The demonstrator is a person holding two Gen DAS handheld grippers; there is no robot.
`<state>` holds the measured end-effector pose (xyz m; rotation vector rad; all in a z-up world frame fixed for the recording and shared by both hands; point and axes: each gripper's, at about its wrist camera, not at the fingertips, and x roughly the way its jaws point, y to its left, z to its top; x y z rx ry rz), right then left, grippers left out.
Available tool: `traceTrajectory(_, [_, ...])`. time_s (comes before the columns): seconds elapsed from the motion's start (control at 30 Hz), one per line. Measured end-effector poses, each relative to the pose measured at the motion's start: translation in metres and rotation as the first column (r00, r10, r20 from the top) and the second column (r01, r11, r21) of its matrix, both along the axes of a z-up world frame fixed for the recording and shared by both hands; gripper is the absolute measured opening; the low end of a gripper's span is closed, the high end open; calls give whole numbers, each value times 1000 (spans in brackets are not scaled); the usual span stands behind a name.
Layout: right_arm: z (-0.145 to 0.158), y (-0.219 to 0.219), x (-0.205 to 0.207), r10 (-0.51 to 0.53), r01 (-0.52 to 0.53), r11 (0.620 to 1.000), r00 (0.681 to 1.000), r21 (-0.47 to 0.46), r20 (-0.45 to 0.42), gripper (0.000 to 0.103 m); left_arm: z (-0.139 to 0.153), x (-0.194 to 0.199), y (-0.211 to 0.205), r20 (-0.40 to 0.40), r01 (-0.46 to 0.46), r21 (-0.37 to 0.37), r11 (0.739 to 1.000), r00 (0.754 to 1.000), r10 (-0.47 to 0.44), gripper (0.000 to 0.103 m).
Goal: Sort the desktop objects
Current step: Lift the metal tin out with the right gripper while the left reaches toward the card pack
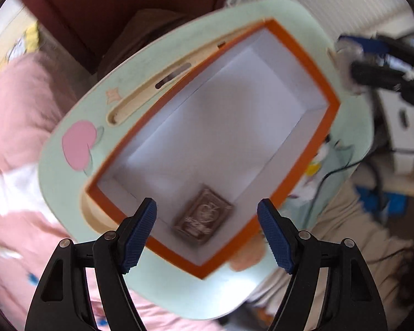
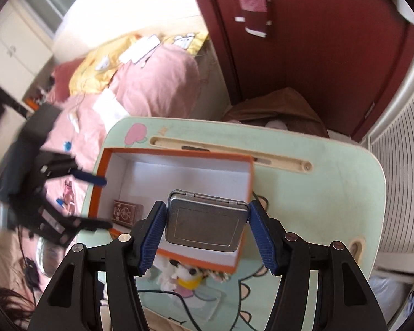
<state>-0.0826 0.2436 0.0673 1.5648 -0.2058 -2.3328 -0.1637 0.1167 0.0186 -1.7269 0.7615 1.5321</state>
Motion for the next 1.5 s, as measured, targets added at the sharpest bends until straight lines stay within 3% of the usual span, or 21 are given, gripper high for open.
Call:
traceTrajectory(0.1, [-1,11,5,-11,11,999,1000,-32,1,60,-12,6,18,5,127,-92,988,992,-127,76])
traceTrajectory(0.2, [-2,22,10,-22,22,998,1000,-64,3,60,-31,15,29,29,218,-182,959,976,-216,76])
traceTrajectory(0.3, [-3,31,13,-31,31,995,1000,-94,2,60,-53,16,31,50,246,-260,934,969,-241,77])
traceTrajectory(0.33, [-3,33,13,-32,32,994,999,-101,-1,60,-61,14,30,61,242,-278,930,970,-234,84])
traceTrajectory(0.4, [-3,35,12,-34,33,993,999,-114,-7,60,-61,8,30,60,219,-265,939,976,-211,87])
traceTrajectory(0.47, [-2,37,11,-33,31,992,999,-125,-15,60,-56,3,30,3,212,-277,937,975,-220,87])
traceTrajectory(0.57, [-1,38,11,-34,31,990,999,-137,-20,60,-41,-5,32,-154,169,-298,939,963,-223,86])
traceTrajectory(0.63, [0,39,12,-35,31,989,999,-144,-22,60,-24,-13,32,-248,112,-264,958,952,-180,85])
traceTrajectory(0.67, [0,39,12,-35,32,989,999,-146,-21,60,-16,-16,32,-247,91,-225,970,958,-148,85])
traceTrajectory(0.77, [-1,37,12,-27,24,988,999,-151,-18,60,-4,-17,28,-123,74,-155,985,988,-93,85])
traceTrajectory(0.87, [1,33,13,-12,8,989,1000,-148,-21,60,-10,-13,24,-20,40,-166,985,999,-44,84])
traceTrajectory(0.97, [2,30,14,2,-5,988,1000,-155,-22,60,-25,-19,15,67,-78,-205,976,993,93,84])
traceTrajectory(1.07, [1,28,14,13,-16,986,1000,-165,-21,60,-39,-25,12,69,-122,-267,956,987,145,84])
traceTrajectory(1.17, [-1,26,14,19,-22,985,1000,-171,-17,61,-44,-25,18,37,-120,-325,938,990,139,85])
traceTrajectory(1.23, [-2,26,15,22,-25,984,1000,-176,-17,61,-50,-24,22,58,-122,-347,930,987,151,85])
traceTrajectory(1.5, [-1,29,19,21,-25,980,1000,-195,-23,61,-50,-34,34,87,-144,-369,918,978,188,85])
